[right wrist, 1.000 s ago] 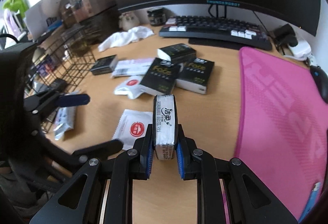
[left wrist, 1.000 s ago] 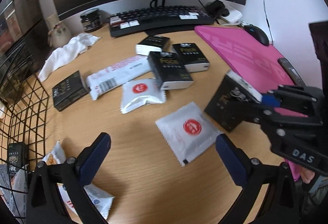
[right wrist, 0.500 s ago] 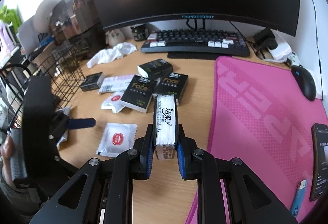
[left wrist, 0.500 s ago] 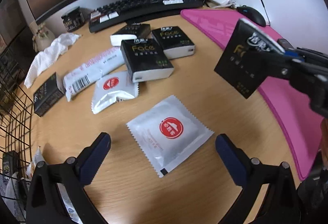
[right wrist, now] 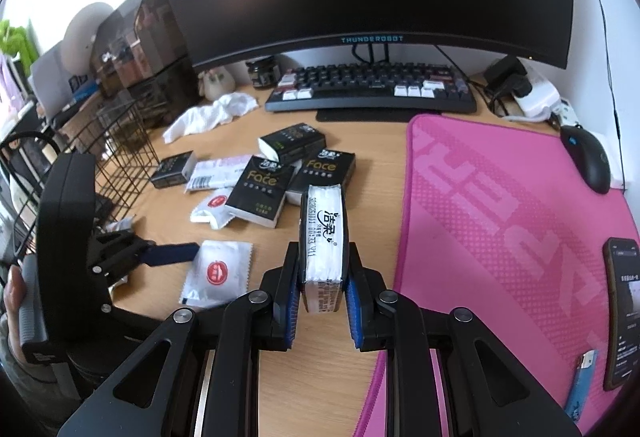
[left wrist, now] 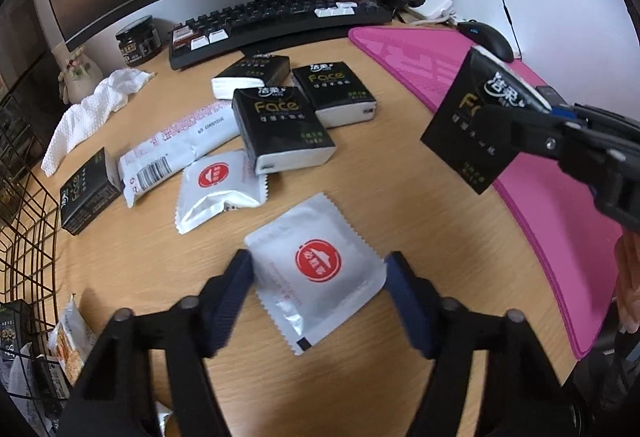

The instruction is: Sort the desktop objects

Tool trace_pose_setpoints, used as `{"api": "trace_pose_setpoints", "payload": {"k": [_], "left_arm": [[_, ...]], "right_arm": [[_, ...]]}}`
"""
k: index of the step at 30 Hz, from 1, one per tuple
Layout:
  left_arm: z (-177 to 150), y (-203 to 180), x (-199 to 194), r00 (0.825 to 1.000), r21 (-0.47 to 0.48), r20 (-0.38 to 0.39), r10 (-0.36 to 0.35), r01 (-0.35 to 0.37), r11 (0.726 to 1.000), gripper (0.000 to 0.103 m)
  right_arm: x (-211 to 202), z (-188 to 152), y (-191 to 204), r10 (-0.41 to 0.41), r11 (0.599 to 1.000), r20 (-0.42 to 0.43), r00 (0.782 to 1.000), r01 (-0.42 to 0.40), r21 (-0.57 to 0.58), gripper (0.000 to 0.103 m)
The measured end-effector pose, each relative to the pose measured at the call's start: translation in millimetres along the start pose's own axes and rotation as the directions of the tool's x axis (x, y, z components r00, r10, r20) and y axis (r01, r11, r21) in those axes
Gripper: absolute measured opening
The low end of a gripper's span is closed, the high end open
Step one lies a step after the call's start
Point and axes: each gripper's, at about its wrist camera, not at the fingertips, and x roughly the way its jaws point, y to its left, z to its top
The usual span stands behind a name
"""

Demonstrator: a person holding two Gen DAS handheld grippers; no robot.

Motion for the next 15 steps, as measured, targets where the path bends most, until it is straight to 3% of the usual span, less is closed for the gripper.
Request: {"api": "trace_pose_setpoints", "payload": {"k": [3,6,7,15], "left_arm": [[-1,3,-1,1.000,-0.002,-0.003,-0.003,0.003,1.000,0.068],[-1,7,-8,1.000,-0.018,0.010,0.018,-0.018,1.000,0.027],[0,9,-10,1.000,-0.019,0.010,0.023,-0.023,1.000,0.024],[0,8,-14,1.000,-0.006,0.007,0.016,-0.016,1.000,0.022]], "right_arm": [[-1,0,1,0.004,1.000,0.001,1.000,-0.004,-0.002,0.020],[-1,0,1,0.002,1.000,0.005,1.000,-0.002,0.000,0.020],[-1,0,1,0.002,1.000,0.006,1.000,-0.002,0.002,0.020],[0,0,2,0.007,1.000,0.003,1.000,-0.007,-0.001,0.020]]}}
